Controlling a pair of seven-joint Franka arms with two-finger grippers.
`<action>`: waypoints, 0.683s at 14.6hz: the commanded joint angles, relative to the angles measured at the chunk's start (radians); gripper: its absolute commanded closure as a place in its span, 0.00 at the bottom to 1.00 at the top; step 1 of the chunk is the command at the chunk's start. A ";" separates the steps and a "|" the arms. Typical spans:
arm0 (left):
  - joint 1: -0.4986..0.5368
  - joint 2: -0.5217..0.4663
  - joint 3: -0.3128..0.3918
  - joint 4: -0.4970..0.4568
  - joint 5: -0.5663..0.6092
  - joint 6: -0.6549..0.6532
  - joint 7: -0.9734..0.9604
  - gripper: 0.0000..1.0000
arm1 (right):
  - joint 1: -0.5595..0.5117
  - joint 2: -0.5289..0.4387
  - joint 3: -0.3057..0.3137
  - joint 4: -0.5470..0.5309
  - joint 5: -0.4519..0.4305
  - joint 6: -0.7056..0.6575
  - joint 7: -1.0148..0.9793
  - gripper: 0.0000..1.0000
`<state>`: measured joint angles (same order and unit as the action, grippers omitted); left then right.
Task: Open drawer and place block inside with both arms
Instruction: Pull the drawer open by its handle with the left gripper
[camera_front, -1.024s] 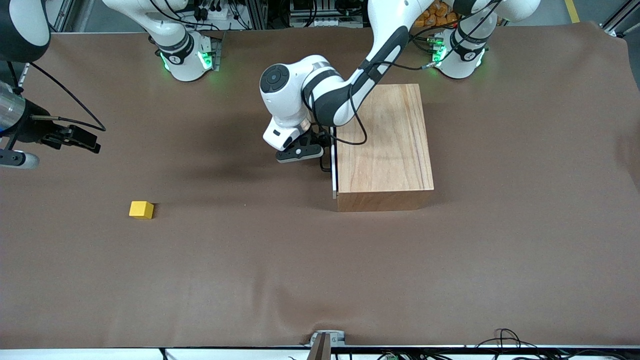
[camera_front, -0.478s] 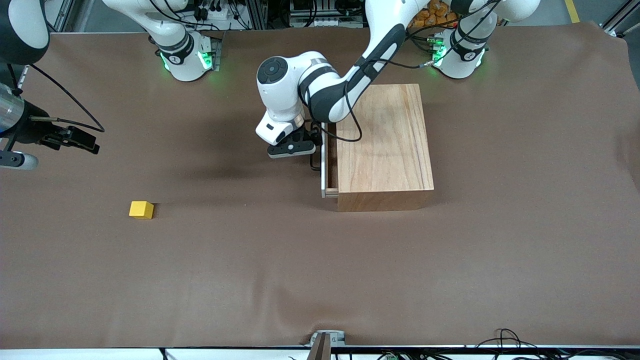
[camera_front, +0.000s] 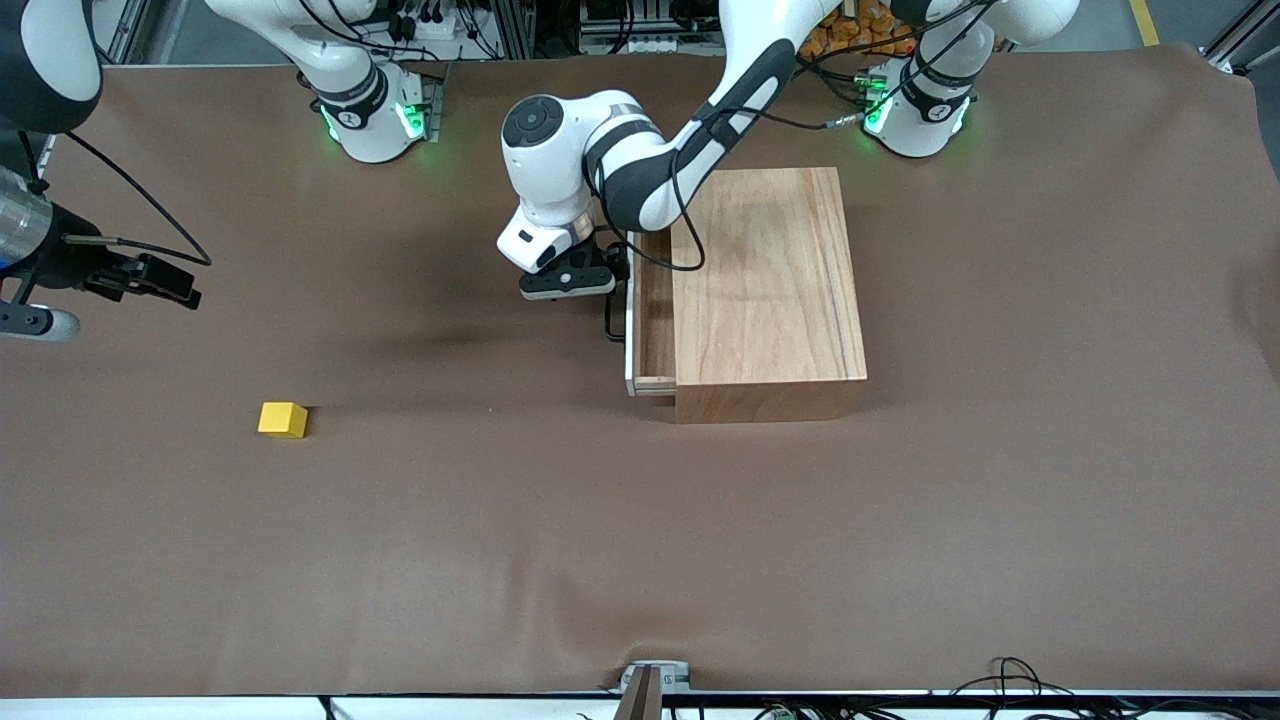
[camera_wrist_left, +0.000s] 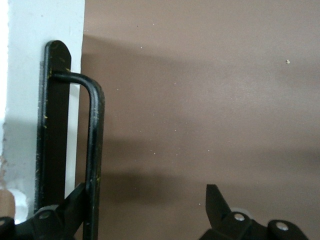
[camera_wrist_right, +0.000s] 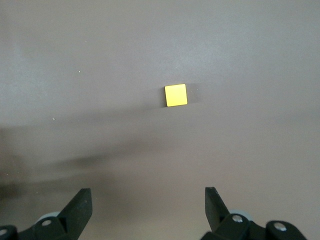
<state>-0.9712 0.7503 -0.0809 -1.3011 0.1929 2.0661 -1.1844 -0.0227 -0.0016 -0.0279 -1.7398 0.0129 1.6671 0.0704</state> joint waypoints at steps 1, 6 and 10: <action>-0.023 0.038 -0.005 0.031 0.007 0.072 -0.040 0.00 | -0.016 -0.011 0.008 -0.010 0.001 0.008 -0.012 0.00; -0.037 0.041 -0.005 0.031 0.007 0.111 -0.038 0.00 | -0.016 -0.009 0.009 -0.010 0.001 0.008 -0.012 0.00; -0.046 0.041 -0.005 0.031 0.007 0.152 -0.041 0.00 | -0.019 -0.005 0.008 -0.024 0.001 0.023 -0.014 0.00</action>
<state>-0.9873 0.7590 -0.0783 -1.3012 0.1947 2.1513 -1.1836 -0.0234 -0.0015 -0.0279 -1.7420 0.0129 1.6689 0.0699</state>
